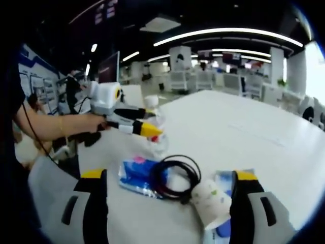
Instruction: Arrange the tabletop items into an orderly group along one side of the table until the central work area is clear of visible clutter.
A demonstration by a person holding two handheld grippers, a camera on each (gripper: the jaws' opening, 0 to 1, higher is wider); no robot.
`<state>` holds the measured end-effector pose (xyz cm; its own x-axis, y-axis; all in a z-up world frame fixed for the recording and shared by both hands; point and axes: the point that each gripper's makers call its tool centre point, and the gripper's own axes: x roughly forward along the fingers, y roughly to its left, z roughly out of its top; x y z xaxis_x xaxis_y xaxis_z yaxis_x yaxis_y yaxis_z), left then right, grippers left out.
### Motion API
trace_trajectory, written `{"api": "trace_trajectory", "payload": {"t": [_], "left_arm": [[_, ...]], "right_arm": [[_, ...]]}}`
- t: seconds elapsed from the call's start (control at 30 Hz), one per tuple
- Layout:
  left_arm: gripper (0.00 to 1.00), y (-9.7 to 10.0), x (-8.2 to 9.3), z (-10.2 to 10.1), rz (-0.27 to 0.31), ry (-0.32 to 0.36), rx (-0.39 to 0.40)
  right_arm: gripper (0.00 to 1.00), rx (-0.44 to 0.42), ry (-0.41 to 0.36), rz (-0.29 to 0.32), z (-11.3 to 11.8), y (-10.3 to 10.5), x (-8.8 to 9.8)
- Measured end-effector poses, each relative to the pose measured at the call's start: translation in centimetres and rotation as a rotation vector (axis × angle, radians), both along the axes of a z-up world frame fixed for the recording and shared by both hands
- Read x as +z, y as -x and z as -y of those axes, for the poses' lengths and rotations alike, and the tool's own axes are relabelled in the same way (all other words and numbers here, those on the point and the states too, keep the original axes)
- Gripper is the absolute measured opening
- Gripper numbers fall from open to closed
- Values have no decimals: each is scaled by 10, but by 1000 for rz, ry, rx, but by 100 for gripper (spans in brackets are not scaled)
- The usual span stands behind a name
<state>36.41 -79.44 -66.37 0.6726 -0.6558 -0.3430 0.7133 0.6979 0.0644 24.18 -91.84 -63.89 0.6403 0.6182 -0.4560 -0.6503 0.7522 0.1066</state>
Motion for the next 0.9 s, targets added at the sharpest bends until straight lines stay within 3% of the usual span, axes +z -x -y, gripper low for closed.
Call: {"api": "trace_trajectory", "payload": {"t": [0.63, 0.9], "left_arm": [[41, 2, 0, 8, 14, -21, -188], [41, 3, 0, 9, 25, -12, -223]], "right_arm": [[100, -14, 34, -8, 17, 4, -2], [100, -26, 25, -22, 23, 5, -5]]}}
